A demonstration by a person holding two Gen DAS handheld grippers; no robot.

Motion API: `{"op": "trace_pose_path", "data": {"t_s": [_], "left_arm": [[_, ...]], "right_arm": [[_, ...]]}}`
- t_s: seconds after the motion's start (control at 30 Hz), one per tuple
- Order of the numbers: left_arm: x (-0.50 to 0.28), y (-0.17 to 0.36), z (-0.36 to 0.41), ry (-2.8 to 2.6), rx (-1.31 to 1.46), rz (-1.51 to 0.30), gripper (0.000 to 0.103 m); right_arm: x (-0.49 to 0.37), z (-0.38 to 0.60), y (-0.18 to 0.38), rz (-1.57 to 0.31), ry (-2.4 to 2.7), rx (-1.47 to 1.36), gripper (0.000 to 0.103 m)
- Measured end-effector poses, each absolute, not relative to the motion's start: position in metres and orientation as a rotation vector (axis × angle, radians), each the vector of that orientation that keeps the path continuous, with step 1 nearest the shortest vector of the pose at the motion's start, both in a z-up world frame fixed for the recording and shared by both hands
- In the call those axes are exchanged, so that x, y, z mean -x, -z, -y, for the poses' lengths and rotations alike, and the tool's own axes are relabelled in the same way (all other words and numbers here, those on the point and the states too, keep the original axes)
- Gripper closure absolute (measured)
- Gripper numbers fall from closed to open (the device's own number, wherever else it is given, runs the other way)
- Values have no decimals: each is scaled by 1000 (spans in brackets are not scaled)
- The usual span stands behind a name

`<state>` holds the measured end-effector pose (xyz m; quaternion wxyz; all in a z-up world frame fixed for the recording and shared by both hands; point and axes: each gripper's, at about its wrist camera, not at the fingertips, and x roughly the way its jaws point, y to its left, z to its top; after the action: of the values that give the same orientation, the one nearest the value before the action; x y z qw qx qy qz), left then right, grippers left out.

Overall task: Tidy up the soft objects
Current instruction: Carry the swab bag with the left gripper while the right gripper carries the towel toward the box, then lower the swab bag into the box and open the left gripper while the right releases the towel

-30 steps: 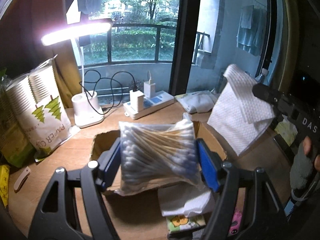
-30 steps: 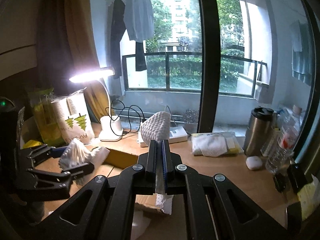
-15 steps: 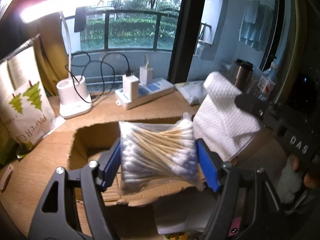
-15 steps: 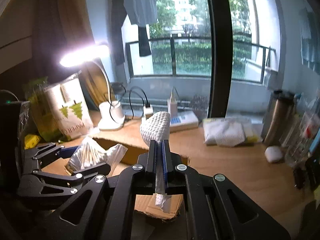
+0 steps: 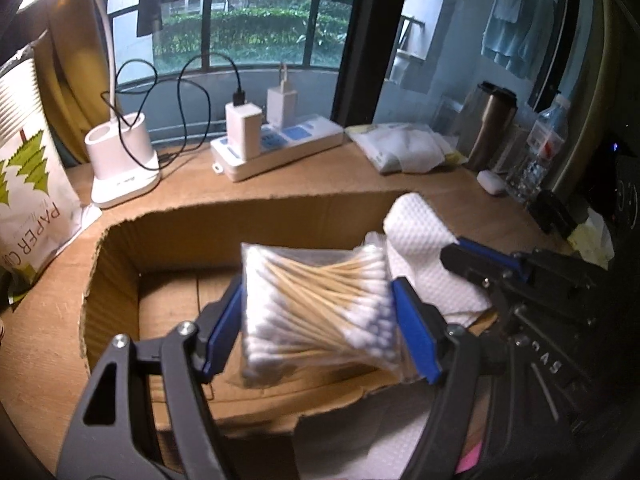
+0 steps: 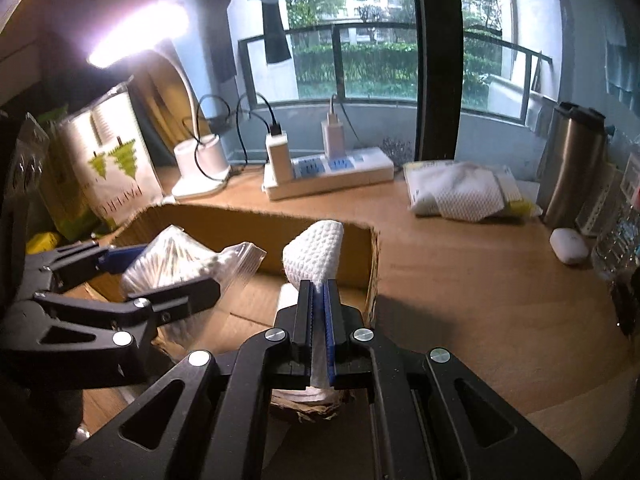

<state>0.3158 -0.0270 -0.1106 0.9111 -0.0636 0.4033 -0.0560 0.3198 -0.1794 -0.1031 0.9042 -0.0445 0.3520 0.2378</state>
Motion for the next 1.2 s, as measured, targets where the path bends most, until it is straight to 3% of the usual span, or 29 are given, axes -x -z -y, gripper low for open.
{"op": "trace_pose_path", "data": {"t_s": [0.17, 0.23, 0.3, 0.9, 1.03, 1.2], "left_arm": [[-315, 113, 25, 103, 133, -848, 26], [-314, 111, 25, 106, 137, -847, 15], [-312, 109, 23, 110, 149, -845, 14], [-255, 74, 13, 97, 164, -745, 14], [-238, 66, 12, 81, 142, -706, 14], [-218, 62, 7, 60, 141, -677, 14]], "right_arm": [[-321, 177, 110, -751, -475, 113, 96], [-320, 177, 109, -751, -470, 117, 79], [-318, 178, 106, -744, -474, 110, 73], [-262, 181, 69, -667, -464, 114, 67], [-247, 180, 64, -655, -468, 117, 60], [-230, 178, 59, -643, -469, 121, 58]]}}
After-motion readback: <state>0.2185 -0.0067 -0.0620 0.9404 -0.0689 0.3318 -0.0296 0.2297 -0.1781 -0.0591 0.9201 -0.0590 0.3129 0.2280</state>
